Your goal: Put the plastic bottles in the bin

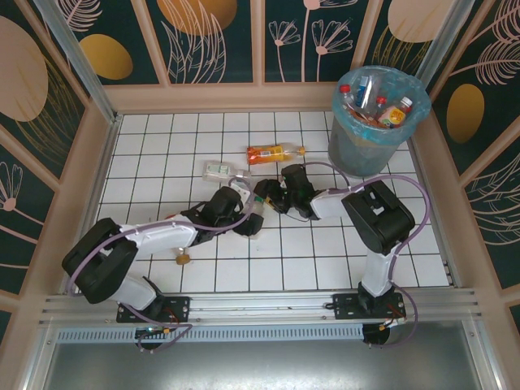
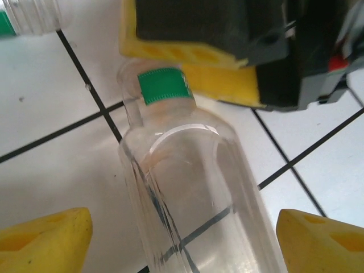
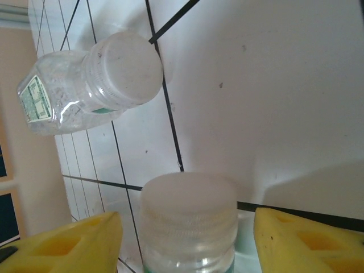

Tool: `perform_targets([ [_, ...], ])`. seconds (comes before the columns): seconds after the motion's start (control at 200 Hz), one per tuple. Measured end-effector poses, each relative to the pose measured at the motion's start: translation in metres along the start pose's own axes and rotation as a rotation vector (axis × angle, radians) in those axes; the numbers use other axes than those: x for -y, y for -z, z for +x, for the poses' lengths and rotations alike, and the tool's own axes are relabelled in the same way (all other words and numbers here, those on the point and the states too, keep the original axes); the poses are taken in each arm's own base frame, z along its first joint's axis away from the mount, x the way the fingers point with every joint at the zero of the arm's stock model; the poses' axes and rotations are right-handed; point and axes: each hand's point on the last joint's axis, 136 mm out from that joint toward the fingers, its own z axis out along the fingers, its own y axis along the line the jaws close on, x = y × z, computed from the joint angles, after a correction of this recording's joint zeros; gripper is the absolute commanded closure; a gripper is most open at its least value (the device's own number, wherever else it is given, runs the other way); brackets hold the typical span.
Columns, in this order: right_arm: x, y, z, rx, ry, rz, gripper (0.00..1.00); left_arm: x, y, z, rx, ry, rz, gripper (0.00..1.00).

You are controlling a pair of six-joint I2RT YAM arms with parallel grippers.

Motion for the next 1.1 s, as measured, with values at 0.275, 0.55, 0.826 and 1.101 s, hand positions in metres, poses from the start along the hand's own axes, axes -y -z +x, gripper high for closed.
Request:
perform_targets([
  [0.275,-0.007,-0.01,0.004,-0.07,0.013,-0.005,0.41,-0.012,-0.008,0.025,-0.058,-0.014,-0.04,0.16],
  [0.55,-0.011,-0.017,0.009,-0.129,0.037,-0.012,0.43,-0.016,-0.009,0.034,-0.068,-0.029,-0.046,0.19],
  [0.826,-0.009,-0.018,0.007,-0.154,0.01,-0.031,0.47,-0.018,-0.007,0.038,-0.043,-0.057,-0.038,0.3],
  [1.101,-0.009,-0.016,0.008,-0.184,-0.015,-0.047,0.58,-0.016,0.008,0.033,0.022,-0.074,-0.021,0.34],
])
